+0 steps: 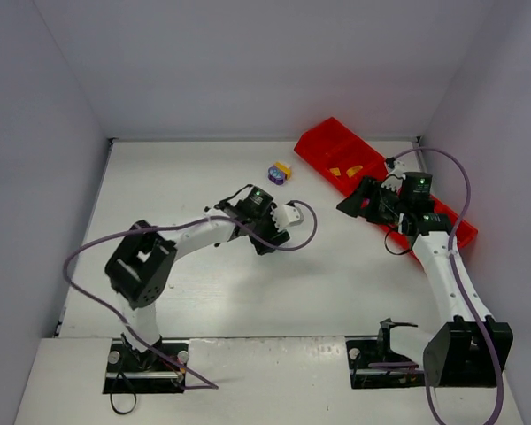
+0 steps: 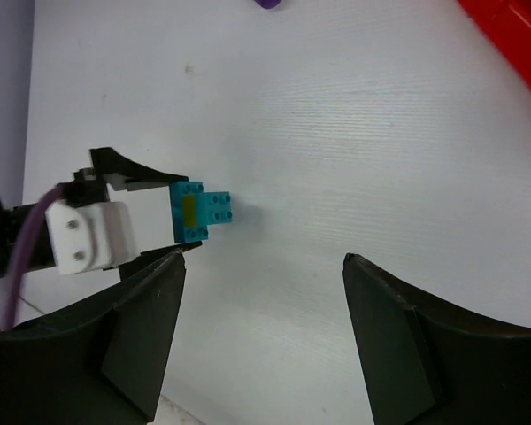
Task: Sort the legos into containers by color
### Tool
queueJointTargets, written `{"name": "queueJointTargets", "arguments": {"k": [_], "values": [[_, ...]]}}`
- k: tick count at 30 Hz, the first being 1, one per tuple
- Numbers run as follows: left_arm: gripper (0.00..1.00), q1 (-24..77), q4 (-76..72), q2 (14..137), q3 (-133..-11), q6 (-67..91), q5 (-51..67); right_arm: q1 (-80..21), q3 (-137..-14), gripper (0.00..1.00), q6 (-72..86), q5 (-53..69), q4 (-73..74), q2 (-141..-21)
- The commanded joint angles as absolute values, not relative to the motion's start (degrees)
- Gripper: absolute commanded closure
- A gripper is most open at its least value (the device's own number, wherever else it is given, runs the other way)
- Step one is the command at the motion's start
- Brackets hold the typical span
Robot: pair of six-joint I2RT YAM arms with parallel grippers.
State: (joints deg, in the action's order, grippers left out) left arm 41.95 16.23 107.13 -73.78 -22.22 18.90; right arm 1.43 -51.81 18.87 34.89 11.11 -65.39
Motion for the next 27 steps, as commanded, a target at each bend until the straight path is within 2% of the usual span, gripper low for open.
{"name": "queueJointTargets", "arguments": {"k": [1, 6, 13, 27], "values": [[0.77, 42.2, 4.3, 91.9, -69.0, -18.2, 18.4, -2.2, -57.8, 0.32, 22.0, 38.9, 8.1, -66.6], [0.8, 42.2, -6.0, 80.4, -61.3, -12.8, 15.5, -9.3, -62.3, 0.32, 24.2, 37.9, 6.5, -69.6], [0.8, 42.3, -7.1, 72.2, -57.0, -9.9, 15.2, -18.8, -67.4, 0.32, 25.6, 35.5, 3.6, -73.6], [0.8, 42.2, -8.3, 69.5, -55.0, -10.7, 14.2, -26.8, -70.9, 0.32, 25.9, 34.2, 1.9, -79.9]]}}
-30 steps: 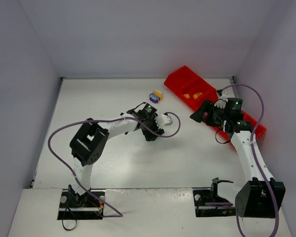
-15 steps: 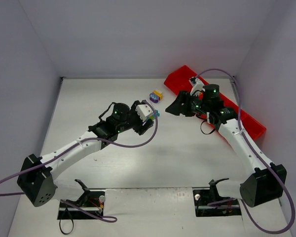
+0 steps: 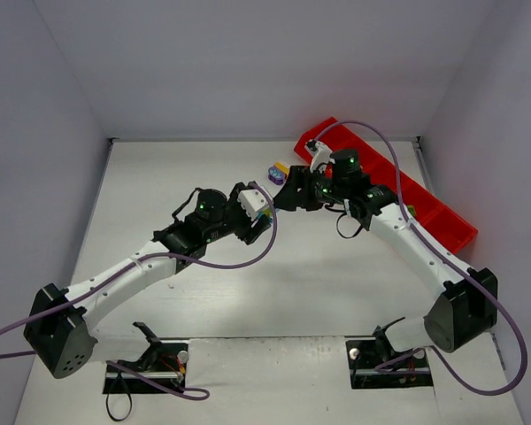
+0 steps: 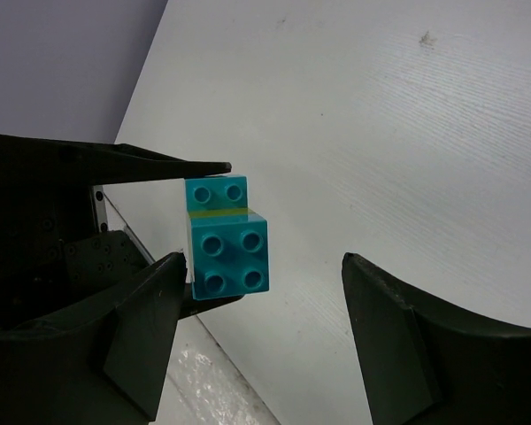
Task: Sort the legos into containers by color
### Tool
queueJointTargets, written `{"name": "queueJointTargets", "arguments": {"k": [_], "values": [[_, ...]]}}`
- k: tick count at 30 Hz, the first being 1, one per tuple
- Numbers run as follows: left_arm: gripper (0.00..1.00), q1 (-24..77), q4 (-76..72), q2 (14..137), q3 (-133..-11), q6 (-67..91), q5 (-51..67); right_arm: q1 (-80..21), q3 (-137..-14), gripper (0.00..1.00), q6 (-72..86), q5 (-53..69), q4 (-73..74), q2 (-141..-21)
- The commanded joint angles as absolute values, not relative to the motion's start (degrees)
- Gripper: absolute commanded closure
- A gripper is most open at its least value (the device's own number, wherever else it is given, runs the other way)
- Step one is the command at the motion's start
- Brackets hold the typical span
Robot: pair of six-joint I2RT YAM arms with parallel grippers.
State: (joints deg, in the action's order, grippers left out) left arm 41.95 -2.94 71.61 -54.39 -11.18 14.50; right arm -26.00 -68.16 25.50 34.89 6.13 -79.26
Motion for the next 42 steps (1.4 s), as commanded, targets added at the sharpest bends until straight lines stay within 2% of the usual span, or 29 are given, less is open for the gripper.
{"name": "queueJointTargets", "arguments": {"k": [1, 7, 10, 11, 14, 15, 16, 18, 19, 22, 26, 33, 35, 36, 38, 42], "values": [[0.8, 42.2, -8.4, 69.5, -55.1, -10.7, 14.3, -26.9, -70.9, 0.32, 26.0, 34.1, 1.9, -80.0], [0.8, 42.2, -9.3, 69.8, -54.8, -10.8, 14.7, -27.2, -70.9, 0.36, 26.2, 34.9, 0.9, -80.6], [0.8, 42.2, -9.6, 70.1, -54.7, -10.9, 14.7, -27.2, -70.8, 0.45, 26.2, 35.3, 0.5, -80.7], [0.8, 42.2, -9.6, 70.2, -54.8, -10.9, 14.7, -27.2, -70.8, 0.52, 26.2, 35.6, 0.5, -80.8], [0.8, 42.2, -10.3, 70.4, -54.5, -10.7, 14.4, -27.2, -70.8, 0.64, 26.3, 37.2, 0.5, -81.1], [0.8, 42.2, -10.8, 70.4, -54.3, -10.7, 14.3, -27.2, -70.7, 0.64, 26.5, 37.4, 0.5, -81.2], [0.8, 42.2, -11.1, 70.4, -54.2, -10.6, 14.2, -27.2, -70.6, 0.65, 26.6, 37.4, 0.5, -81.2], [0.8, 42.2, -11.5, 70.6, -54.1, -10.5, 14.2, -27.2, -70.3, 0.58, 26.8, 38.1, -1.1, -81.3], [0.8, 42.2, -11.6, 70.6, -54.1, -10.5, 14.2, -27.2, -70.2, 0.51, 26.8, 38.3, -1.2, -81.4], [0.8, 42.2, -12.3, 70.7, -54.0, -10.3, 14.3, -27.2, -70.0, 0.46, 26.7, 39.4, -1.5, -81.8], [0.8, 42.2, -13.0, 70.5, -53.7, -10.1, 14.0, -27.2, -69.8, 0.48, 26.9, 41.2, -2.2, -82.7], [0.8, 42.2, -13.4, 70.5, -53.3, -9.8, 13.9, -27.2, -69.9, 0.65, 26.9, 41.9, -3.1, -82.8], [0.8, 42.2, -13.4, 70.7, -53.3, -9.8, 13.9, -27.2, -70.0, 0.64, 26.6, 41.9, -3.2, -82.5], [0.8, 42.2, -13.4, 70.8, -53.3, -9.8, 14.1, -27.2, -70.0, 0.58, 26.5, 41.8, -3.2, -82.5], [0.8, 42.2, -13.7, 70.9, -53.2, -9.7, 14.0, -27.2, -70.0, 0.54, 26.3, 41.7, -3.2, -82.3], [0.8, 42.2, -13.8, 71.0, -53.3, -9.8, 14.0, -27.0, -69.6, 0.52, 26.3, 41.4, -3.2, -82.0]]}}
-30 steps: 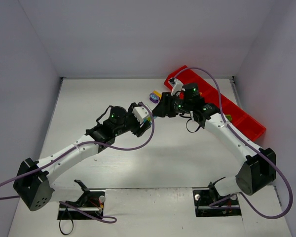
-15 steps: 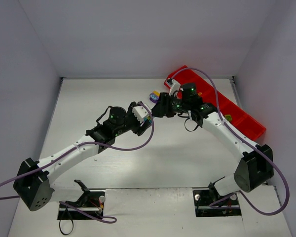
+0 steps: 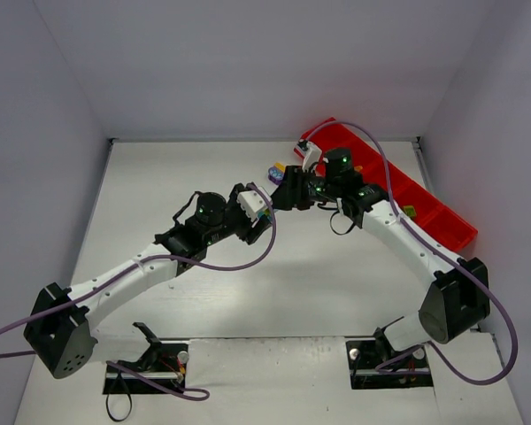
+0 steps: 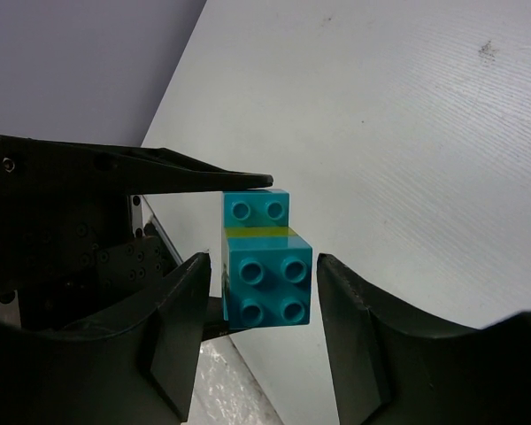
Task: Sort the legos into containers by color
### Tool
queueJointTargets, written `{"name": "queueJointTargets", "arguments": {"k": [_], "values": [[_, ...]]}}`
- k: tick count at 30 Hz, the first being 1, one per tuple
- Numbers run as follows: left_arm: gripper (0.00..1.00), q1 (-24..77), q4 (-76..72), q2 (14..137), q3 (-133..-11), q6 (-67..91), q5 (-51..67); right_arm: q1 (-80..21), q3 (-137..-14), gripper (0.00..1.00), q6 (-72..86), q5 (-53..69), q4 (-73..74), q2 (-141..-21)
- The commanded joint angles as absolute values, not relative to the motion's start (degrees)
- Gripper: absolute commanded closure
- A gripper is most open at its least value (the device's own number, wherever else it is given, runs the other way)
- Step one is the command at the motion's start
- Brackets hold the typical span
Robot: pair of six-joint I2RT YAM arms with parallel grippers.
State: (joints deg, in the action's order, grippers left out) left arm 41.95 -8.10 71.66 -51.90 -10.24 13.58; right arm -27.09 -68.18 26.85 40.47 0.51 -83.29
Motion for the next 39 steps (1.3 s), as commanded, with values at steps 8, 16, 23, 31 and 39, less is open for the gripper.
{"name": "queueJointTargets", "arguments": {"k": [8, 16, 23, 31, 39], "values": [[0.8, 42.2, -13.6, 70.9, -53.2, -9.9, 13.7, -25.8, -69.2, 0.55, 26.2, 41.3, -3.2, -81.2], [0.8, 42.2, -13.4, 71.0, -53.1, -9.8, 14.0, -25.1, -67.9, 0.7, 26.2, 41.3, -3.2, -80.5], [0.8, 42.2, -13.5, 71.5, -53.3, -9.6, 14.2, -25.1, -67.8, 1.0, 25.5, 42.4, -3.3, -80.1], [0.8, 42.2, -13.6, 72.0, -52.9, -9.1, 14.5, -25.9, -67.5, 1.0, 22.5, 38.1, -2.0, -78.7], [0.8, 42.1, -13.4, 72.7, -53.1, -8.9, 14.7, -25.9, -67.1, 1.0, 20.4, 34.7, -0.6, -77.4]]}}
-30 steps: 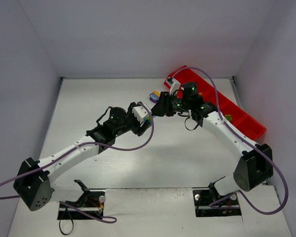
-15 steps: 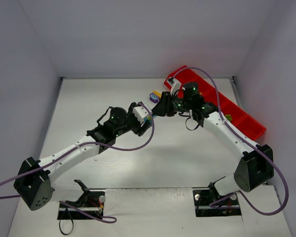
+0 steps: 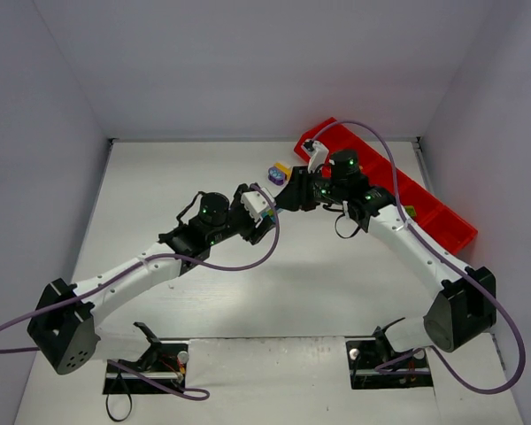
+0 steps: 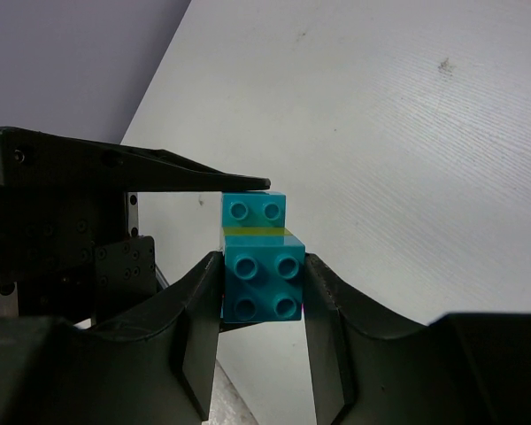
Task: Sort the legos into containers by color
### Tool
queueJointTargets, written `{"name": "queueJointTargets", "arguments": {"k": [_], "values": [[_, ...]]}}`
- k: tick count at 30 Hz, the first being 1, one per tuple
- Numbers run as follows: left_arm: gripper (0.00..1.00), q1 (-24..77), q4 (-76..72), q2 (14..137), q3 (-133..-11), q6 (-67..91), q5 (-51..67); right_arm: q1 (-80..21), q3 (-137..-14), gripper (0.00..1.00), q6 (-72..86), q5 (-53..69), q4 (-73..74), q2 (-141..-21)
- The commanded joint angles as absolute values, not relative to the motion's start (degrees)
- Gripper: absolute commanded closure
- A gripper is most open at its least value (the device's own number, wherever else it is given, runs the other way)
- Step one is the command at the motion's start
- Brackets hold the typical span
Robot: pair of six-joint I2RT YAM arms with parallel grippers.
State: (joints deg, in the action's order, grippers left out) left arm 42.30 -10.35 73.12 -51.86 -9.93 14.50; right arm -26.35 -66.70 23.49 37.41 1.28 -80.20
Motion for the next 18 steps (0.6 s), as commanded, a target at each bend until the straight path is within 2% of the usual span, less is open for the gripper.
{"name": "queueJointTargets", "arguments": {"k": [1, 7, 18], "values": [[0.8, 42.1, -13.4, 72.7, -53.1, -8.9, 14.8, -25.9, -67.0, 1.0, 20.7, 35.5, -0.6, -77.6], [0.8, 42.1, -13.9, 73.0, -53.0, -9.0, 14.6, -25.5, -67.5, 1.0, 22.3, 38.9, -1.1, -78.7], [0.8, 42.1, -13.9, 74.3, -53.7, -9.1, 14.8, -25.6, -67.5, 1.0, 18.7, 36.0, -0.3, -78.6]]}}
